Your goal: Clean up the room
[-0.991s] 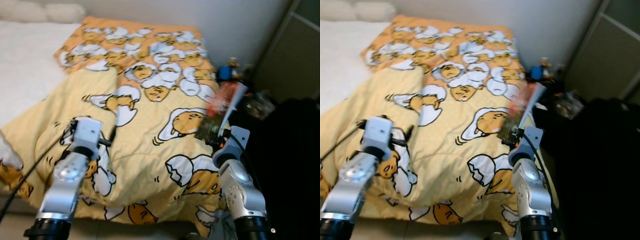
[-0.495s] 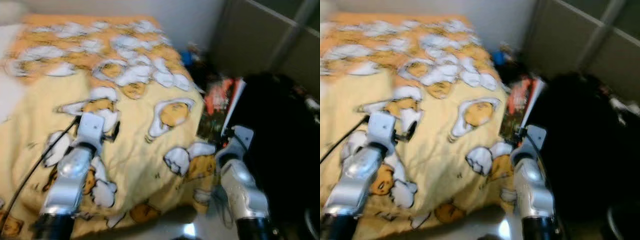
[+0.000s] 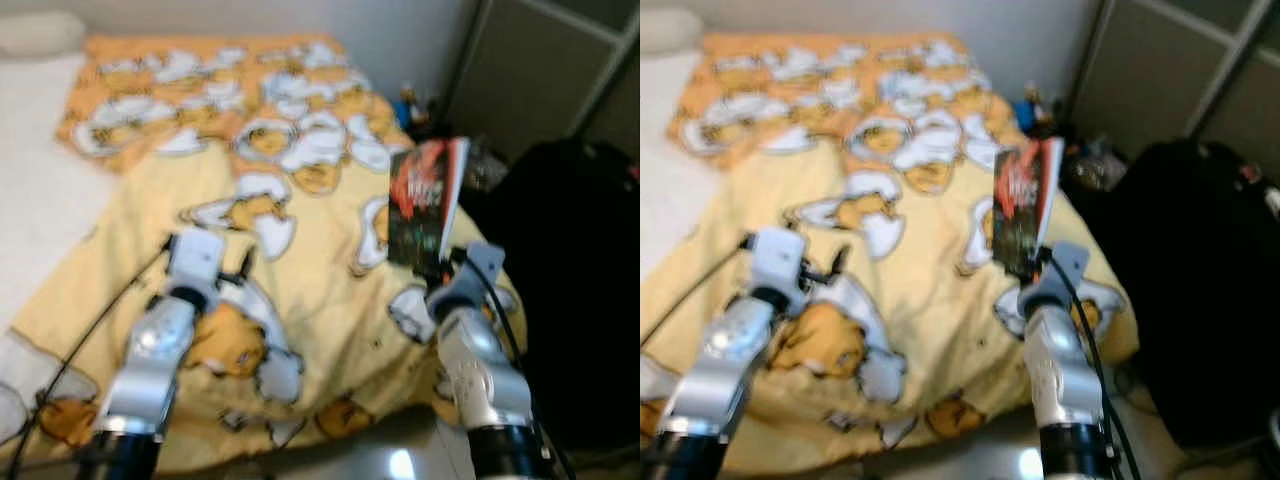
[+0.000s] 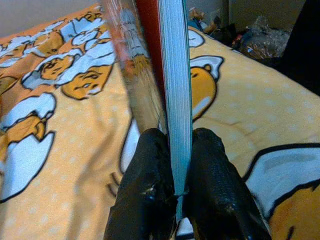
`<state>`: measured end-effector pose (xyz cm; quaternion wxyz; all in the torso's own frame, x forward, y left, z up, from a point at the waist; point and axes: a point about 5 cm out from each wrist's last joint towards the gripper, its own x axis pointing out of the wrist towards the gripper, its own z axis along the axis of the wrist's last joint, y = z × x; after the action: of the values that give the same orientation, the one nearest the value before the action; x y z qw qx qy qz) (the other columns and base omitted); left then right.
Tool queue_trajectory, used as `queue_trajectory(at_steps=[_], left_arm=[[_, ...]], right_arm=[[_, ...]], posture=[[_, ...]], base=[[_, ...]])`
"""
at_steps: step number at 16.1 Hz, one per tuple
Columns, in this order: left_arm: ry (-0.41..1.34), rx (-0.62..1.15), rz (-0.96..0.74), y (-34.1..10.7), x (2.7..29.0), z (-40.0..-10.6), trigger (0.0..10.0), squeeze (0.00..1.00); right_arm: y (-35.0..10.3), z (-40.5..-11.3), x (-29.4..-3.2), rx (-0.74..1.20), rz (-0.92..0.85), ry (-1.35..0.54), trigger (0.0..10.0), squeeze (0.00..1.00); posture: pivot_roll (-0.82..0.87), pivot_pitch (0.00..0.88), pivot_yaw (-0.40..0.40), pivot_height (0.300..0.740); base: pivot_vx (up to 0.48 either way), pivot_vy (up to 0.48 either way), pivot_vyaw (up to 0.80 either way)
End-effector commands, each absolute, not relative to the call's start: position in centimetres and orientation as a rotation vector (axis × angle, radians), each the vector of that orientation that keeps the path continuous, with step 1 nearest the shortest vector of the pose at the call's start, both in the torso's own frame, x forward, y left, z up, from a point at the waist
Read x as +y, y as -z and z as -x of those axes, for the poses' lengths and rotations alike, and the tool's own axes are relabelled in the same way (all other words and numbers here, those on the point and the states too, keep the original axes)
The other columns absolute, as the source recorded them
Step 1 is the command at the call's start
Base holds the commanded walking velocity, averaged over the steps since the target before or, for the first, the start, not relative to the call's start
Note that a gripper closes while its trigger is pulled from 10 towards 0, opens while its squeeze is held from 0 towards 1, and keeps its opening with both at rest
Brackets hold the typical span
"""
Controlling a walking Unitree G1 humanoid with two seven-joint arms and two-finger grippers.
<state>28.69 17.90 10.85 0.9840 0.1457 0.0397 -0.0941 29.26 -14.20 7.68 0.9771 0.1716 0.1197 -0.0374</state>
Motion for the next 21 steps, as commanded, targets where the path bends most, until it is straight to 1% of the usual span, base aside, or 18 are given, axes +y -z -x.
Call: queue_trajectory(at_steps=[1,13,21], left_arm=[[0.176,0.077,-0.308,-11.2,18.6,-28.7,10.0,0.45],[0.192,0.064,-0.313,-11.3,18.4,-29.5,10.0,0.45],[0.200,0.059,-0.315,-11.4,18.5,-29.9,10.0,0.46]], right_arm=[[-8.5,-29.5,-14.2,0.194,-0.355,0.079,10.0,0.00],[-8.6,-29.9,-14.3,0.184,-0.344,0.076,10.0,0.00],[-8.5,-29.4,-14.4,0.184,-0.342,0.083,10.0,0.00]], posture=[[0.02,0.000,-0.044,0.740],[0.01,0.000,-0.045,0.740],[-0.01,0.000,-0.030,0.740]], base=[[0.000,0.360,0.00],[0.000,0.364,0.00],[0.000,0.365,0.00]])
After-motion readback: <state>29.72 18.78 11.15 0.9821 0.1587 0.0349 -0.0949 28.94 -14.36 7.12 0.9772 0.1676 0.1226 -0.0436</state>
